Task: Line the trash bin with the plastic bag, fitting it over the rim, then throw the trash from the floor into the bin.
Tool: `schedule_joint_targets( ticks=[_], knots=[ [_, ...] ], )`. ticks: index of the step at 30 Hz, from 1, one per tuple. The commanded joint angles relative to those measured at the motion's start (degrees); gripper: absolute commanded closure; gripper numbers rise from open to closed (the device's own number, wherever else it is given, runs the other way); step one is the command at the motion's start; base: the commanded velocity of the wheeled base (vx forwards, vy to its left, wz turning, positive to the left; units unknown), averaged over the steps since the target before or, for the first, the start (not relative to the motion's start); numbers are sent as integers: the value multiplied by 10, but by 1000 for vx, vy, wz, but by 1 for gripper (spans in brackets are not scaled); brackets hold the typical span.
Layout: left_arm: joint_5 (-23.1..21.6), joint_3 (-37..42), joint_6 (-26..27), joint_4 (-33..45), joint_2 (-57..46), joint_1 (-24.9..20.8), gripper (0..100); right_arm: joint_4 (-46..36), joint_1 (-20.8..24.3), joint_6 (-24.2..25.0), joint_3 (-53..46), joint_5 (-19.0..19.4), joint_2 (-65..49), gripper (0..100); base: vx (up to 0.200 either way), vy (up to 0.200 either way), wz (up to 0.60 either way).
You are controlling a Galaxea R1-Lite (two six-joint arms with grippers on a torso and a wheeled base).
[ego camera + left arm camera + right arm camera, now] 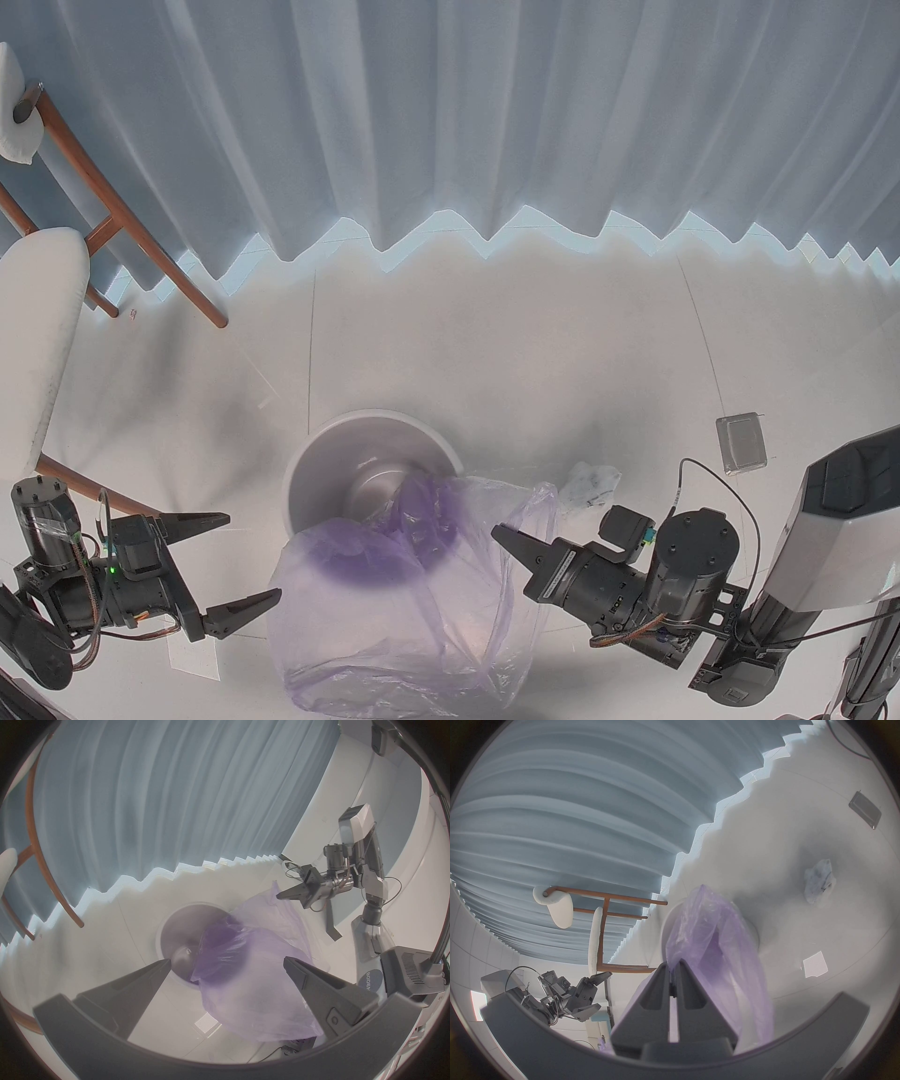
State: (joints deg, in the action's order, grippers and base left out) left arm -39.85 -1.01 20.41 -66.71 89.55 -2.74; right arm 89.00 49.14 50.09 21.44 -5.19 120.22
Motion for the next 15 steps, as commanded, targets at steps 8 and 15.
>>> schedule_joint_targets(
  ticks=[8,15],
  knots=[
    [2,10,-16,8,0,-105,0,10,0,0,0,0,4,100,0,0,0],
    [-2,-9,-74,13,-3,-172,0,10,-6,-2,0,-1,4,100,0,0,0]
  ],
)
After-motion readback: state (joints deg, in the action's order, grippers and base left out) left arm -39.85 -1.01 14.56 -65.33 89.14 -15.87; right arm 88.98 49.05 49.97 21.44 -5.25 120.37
